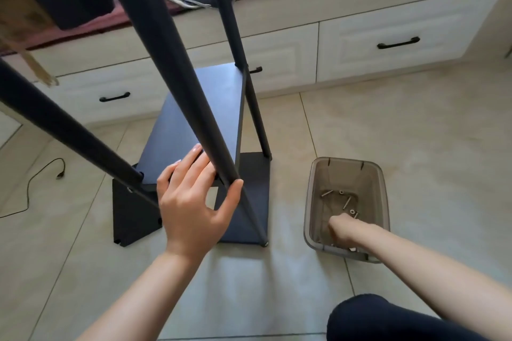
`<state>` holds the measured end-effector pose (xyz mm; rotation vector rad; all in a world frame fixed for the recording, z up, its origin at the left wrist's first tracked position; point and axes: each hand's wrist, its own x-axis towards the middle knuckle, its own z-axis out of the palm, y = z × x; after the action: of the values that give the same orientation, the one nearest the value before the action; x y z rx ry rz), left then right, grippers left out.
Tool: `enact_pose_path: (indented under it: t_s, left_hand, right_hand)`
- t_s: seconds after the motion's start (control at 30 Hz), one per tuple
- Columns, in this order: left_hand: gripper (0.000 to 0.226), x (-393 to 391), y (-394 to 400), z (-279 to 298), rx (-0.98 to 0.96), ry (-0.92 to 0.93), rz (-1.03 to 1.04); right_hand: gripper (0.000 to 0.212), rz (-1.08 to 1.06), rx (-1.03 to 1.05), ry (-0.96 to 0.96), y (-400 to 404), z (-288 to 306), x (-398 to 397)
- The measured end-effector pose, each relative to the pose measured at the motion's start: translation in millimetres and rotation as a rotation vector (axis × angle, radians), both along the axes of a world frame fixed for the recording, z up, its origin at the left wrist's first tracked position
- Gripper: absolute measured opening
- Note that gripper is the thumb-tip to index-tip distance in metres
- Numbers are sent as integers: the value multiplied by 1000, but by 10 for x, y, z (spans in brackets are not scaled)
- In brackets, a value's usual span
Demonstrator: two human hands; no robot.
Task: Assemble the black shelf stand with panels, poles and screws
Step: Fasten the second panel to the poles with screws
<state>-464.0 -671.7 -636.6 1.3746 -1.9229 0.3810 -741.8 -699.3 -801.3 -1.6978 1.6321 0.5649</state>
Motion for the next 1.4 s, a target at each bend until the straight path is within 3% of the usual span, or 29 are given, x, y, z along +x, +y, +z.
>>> enact_pose_path:
  t_s: [0.4,0.6,0.9,1.0,1.17,1.3,1.4]
  left_hand:
    - [38,-11,-7,-9,3,7,-14]
    - [39,-7,1,-1,9,10,-18]
    - [44,10,41,100,72,5,-21]
    - [46,40,50,200,149,-32,-22]
    - [41,78,-12,492,392,-85,-46]
    - [39,65,-104,772,635,-77,-85]
    - [63,4,-144,918,843,-127,-56]
  right_hand:
    - [34,102,-99,80,13,-272,-26]
    - [11,51,-150,26,-38,-158,-91]
    - [7,-368,-412,-361,18,427,-134]
    - [5,-593,-466,-616,81,789,10]
    - [16,-857,-301,-1121,207,1408,423]
    - [17,-824,-254,-1216,317,1744,867]
    - [16,-799,-303,-1157,291,1760,1115]
